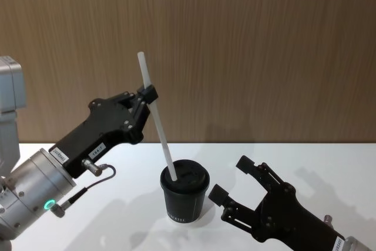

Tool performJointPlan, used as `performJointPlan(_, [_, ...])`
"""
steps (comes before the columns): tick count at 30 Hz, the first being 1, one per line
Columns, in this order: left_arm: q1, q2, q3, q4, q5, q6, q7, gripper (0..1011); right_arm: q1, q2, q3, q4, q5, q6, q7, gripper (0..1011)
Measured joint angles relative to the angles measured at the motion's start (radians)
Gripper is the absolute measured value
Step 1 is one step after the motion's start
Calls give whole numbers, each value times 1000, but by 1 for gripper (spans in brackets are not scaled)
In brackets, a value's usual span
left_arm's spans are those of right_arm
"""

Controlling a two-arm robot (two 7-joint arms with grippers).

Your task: Pick up the straw with one hand, pass it to the other hand, and insert it into the cup.

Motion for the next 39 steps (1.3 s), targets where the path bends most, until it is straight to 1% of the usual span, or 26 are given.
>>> performJointPlan(10, [-23, 5, -7, 27, 60, -10, 20, 5, 0, 0, 0, 0, 0, 0, 0, 1001])
performJointPlan(15, [-31, 2, -9, 41, 75, -11, 23, 4, 0, 0, 0, 0, 0, 0, 0, 1001])
performJointPlan(22, [-48, -14, -9, 67, 88, -13, 23, 5, 0, 0, 0, 0, 0, 0, 0, 1001])
performJointPlan(25, [-63, -28, -2, 94, 96, -19, 22, 4, 0, 0, 0, 0, 0, 0, 0, 1001])
performJointPlan(28, [-85, -49, 8, 135, 106, -30, 14, 5, 0, 0, 0, 0, 0, 0, 0, 1001])
performJointPlan(29, [-97, -60, 13, 161, 111, -36, 9, 5, 0, 0, 0, 0, 0, 0, 0, 1001])
performJointPlan(32, [-115, -75, 20, 196, 120, -46, 1, 4, 0, 0, 0, 0, 0, 0, 0, 1001])
performJointPlan(33, [-128, -87, 26, 222, 126, -54, -3, 5, 0, 0, 0, 0, 0, 0, 0, 1001])
performJointPlan(39, [-170, -124, 46, 304, 146, -74, -21, 5, 0, 0, 0, 0, 0, 0, 0, 1001])
